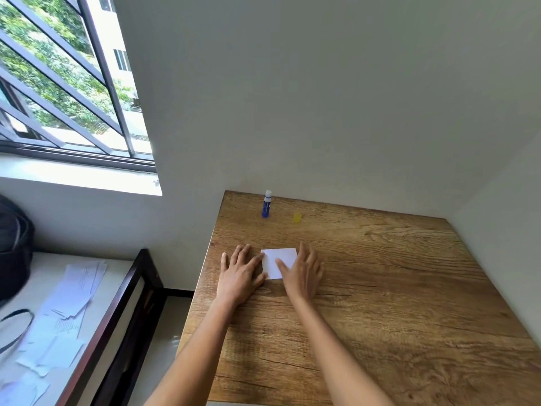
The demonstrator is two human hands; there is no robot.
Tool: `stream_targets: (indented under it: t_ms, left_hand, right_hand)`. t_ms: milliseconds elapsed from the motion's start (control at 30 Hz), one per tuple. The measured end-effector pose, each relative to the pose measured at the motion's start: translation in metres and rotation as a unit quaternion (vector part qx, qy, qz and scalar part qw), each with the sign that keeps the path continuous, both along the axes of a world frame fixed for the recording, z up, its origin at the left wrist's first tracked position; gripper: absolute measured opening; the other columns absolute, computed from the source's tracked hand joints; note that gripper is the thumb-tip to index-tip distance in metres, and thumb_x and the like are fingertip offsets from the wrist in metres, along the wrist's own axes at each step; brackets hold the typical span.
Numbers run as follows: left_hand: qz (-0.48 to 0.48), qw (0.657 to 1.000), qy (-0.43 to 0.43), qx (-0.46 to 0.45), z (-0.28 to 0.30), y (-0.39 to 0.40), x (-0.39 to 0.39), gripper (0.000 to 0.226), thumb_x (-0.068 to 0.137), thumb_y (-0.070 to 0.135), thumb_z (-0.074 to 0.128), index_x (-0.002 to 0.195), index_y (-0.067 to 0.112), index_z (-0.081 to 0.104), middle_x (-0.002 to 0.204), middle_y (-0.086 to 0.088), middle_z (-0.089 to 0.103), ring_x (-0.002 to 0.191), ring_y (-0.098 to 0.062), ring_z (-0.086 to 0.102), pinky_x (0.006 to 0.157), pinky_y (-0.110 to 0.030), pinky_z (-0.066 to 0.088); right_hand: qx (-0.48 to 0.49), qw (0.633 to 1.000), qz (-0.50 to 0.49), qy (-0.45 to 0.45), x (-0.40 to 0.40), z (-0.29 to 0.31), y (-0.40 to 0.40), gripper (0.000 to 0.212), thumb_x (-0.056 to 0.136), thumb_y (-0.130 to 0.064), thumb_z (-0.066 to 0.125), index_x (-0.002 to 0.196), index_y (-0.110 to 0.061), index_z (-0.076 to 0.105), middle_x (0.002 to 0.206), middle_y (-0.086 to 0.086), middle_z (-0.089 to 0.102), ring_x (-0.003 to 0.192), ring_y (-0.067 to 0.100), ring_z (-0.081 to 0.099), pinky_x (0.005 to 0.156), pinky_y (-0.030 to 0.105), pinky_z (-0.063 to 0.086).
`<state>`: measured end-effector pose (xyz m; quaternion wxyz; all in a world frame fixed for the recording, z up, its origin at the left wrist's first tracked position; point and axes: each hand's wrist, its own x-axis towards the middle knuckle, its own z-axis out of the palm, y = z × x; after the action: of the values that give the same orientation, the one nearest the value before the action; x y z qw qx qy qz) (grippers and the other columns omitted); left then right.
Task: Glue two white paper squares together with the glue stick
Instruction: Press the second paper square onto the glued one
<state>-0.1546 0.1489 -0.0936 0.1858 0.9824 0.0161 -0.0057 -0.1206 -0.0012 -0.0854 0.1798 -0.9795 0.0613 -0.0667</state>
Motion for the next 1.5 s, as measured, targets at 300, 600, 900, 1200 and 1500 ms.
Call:
stream_targets:
  t_ms: [300,600,900,1200,1500]
  left_hand:
    - [0.001,1.0,-0.013,0.003,-0.002,-0.001,0.0,0.057,0.09,0.056,0.041,0.143,0.037,0.029,0.158,-0.001,0.015,0.147,-0.02,0.002,0.118,-0.051,-0.002]
    - [0.003,1.0,-0.012,0.008,-0.001,-0.001,-0.001,0.056,0.091,0.056,0.038,0.143,0.037,0.027,0.159,-0.001,0.015,0.148,-0.02,0.002,0.118,-0.05,-0.002]
    - [-0.004,1.0,-0.009,0.018,0.001,-0.002,-0.002,0.057,0.092,0.056,0.034,0.145,0.036,0.025,0.159,-0.003,0.013,0.147,-0.022,0.0,0.117,-0.052,-0.004]
    - [0.0,1.0,-0.016,0.019,-0.002,-0.003,-0.001,0.057,0.091,0.057,0.035,0.144,0.036,0.027,0.158,-0.002,0.015,0.147,-0.021,0.002,0.117,-0.051,-0.004]
    - [-0.003,1.0,-0.017,0.004,0.001,-0.004,-0.002,0.057,0.092,0.055,0.037,0.144,0.036,0.027,0.158,-0.003,0.016,0.147,-0.022,0.003,0.117,-0.053,-0.002]
  right_hand:
    - [0.016,0.995,0.048,-0.084,-0.004,0.009,-0.018,0.051,0.093,-0.045,0.046,0.138,-0.022,0.042,0.148,0.013,0.037,0.139,0.031,0.029,0.112,0.051,0.019]
    - [-0.062,0.985,0.155,0.047,-0.006,0.001,-0.012,0.051,0.094,-0.054,0.029,0.143,-0.037,0.028,0.159,0.004,0.009,0.146,0.028,-0.004,0.116,0.051,-0.003]
    - [0.172,0.985,0.023,-0.001,0.044,0.024,-0.039,0.04,0.092,-0.041,0.051,0.115,-0.008,0.055,0.119,0.011,0.054,0.108,0.028,0.054,0.088,0.042,0.048]
    - [0.065,0.981,0.161,0.08,0.054,0.023,-0.06,0.038,0.074,-0.049,0.07,0.085,-0.017,0.052,0.091,-0.003,0.049,0.087,0.017,0.051,0.065,0.029,0.034]
    - [0.08,0.976,0.187,0.075,0.012,0.022,-0.079,0.042,0.071,-0.055,0.07,0.091,-0.022,0.055,0.09,-0.009,0.049,0.084,0.009,0.047,0.077,0.031,0.037]
